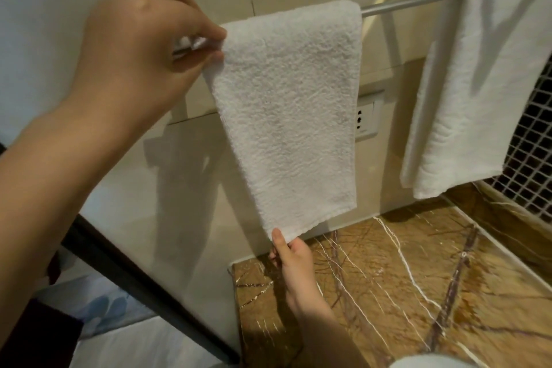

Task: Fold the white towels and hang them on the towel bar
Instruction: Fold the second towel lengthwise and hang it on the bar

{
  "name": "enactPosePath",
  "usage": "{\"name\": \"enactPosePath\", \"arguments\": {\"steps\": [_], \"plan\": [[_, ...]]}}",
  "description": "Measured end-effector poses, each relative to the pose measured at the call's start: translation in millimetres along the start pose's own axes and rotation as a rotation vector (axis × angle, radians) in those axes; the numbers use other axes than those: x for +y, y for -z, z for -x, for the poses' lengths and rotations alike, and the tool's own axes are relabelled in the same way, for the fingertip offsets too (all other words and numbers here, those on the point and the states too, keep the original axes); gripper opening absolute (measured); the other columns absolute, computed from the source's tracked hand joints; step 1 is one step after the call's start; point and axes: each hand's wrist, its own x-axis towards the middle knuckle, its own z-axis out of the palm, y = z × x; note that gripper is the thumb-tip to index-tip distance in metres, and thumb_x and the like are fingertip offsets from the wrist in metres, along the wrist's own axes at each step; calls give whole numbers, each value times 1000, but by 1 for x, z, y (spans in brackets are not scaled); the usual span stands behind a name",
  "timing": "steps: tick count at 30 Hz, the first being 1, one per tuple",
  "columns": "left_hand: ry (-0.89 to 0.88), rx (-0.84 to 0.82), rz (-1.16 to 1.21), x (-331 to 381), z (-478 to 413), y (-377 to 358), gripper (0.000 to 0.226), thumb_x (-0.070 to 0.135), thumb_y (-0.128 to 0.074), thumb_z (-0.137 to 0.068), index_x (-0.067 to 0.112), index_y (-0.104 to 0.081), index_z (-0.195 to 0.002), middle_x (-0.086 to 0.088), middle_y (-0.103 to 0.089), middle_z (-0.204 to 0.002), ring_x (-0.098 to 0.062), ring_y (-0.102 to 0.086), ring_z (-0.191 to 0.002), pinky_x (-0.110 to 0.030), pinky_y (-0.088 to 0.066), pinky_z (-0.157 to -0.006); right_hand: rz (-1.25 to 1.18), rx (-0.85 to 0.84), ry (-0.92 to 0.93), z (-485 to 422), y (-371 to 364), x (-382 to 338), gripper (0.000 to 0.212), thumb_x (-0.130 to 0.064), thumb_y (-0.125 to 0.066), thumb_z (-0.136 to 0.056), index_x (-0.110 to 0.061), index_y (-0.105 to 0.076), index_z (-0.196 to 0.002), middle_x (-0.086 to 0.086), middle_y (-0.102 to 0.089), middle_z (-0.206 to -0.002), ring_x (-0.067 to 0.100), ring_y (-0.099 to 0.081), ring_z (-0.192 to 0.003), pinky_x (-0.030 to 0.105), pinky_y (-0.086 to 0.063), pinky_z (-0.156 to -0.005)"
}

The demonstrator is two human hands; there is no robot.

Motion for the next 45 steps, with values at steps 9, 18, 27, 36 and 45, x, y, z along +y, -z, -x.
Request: {"name": "enactPosePath", "arguments": {"steps": [9, 18, 27, 36, 45], "plan": [[-20, -6, -6, 11, -14, -10, 20, 19, -67, -87, 7, -72, -102, -15, -65, -94, -33, -60, -84, -49, -49, -71, -29, 53, 22, -9, 12, -1, 29, -34, -65, -86, -11, -56, -69, 0, -50, -57, 16, -42, -56, 33, -34, -58], [-50, 12, 0, 25, -28, -22, 20, 16, -66, -87, 4, -72, -102, -18, -65, -93, -36, -60, -83, -50, -49, -72, 12, 107, 58, -17, 30, -9, 33, -42, -69, -79, -12, -59, -70, -3, -54, -58, 16, -46, -57, 32, -36, -57], [-78, 41, 34, 32, -41, -38, 20, 19, -65, -88, 5, -72, -101, -17, -65, -92, -36, -60, -81, -49, -49, -69, 28, 144, 72, -18, 47, -19, 33, -40, -67, -82, -10, -57, -74, -3, -52, -58, 15, -46, -57, 36, -43, -63], [-77, 42, 30, 49, -52, -47, 21, 19, -64, -88, 6, -72, -103, -16, -65, -94, -34, -59, -85, -42, -46, -71, 3, 189, 96, -20, 61, -25, 35, -41, -67, -82, -7, -59, -79, -2, -52, -58, 12, -45, -55, 30, -38, -61], [-90, 51, 19, 62, -62, -57, 22, 17, -61, -89, 6, -72, -104, -17, -64, -96, -35, -58, -87, -42, -44, -70, -7, 206, 154, -26, 80, -34, 37, -37, -67, -84, -1, -65, -90, -1, -51, -61, 9, -45, -55, 22, -38, -56]]}}
